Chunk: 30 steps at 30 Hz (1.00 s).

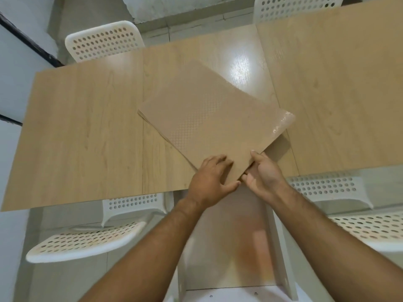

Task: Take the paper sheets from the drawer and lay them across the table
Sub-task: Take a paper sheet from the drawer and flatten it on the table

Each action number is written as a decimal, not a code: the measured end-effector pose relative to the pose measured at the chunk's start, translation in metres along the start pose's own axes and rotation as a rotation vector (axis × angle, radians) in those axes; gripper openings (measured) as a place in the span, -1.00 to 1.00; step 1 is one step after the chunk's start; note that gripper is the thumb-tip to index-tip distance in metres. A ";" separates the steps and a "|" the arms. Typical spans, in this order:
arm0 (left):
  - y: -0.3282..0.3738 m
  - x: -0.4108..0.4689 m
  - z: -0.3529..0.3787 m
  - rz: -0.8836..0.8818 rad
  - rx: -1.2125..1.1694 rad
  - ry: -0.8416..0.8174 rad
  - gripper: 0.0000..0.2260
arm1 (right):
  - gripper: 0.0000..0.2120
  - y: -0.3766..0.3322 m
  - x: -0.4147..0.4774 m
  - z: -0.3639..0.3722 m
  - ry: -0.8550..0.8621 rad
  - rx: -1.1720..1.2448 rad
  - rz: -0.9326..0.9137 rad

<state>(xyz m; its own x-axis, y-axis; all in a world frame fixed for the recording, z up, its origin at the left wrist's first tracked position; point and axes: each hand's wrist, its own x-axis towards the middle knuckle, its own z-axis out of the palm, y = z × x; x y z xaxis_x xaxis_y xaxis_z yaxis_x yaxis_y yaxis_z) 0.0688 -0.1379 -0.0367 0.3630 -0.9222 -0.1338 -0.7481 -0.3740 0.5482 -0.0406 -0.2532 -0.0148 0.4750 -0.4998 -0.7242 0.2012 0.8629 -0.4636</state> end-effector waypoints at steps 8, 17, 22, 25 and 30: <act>-0.009 0.002 -0.022 -0.137 -0.123 -0.178 -0.51 | -0.67 0.009 -0.010 -0.014 -0.035 -0.061 0.051; -0.001 -0.006 -0.035 -0.264 -0.171 0.140 -0.81 | -0.72 0.027 -0.014 -0.017 0.133 -0.618 0.067; 0.014 -0.023 -0.019 -0.078 -0.112 0.311 -0.86 | -0.51 0.026 -0.029 -0.016 0.333 -0.704 -0.045; 0.022 -0.041 0.001 0.028 -0.091 0.313 -0.85 | -0.48 0.016 -0.034 -0.008 0.251 -0.583 -0.086; 0.035 -0.062 0.022 0.205 -0.040 0.213 -0.84 | -0.75 0.009 -0.017 -0.009 0.250 -0.331 -0.047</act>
<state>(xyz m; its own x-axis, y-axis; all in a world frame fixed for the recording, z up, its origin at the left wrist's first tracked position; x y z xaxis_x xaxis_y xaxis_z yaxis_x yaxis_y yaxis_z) 0.0079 -0.0963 -0.0277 0.3181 -0.9350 0.1568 -0.7967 -0.1741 0.5787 -0.0542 -0.2377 -0.0112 0.2415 -0.5760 -0.7810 -0.0883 0.7884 -0.6088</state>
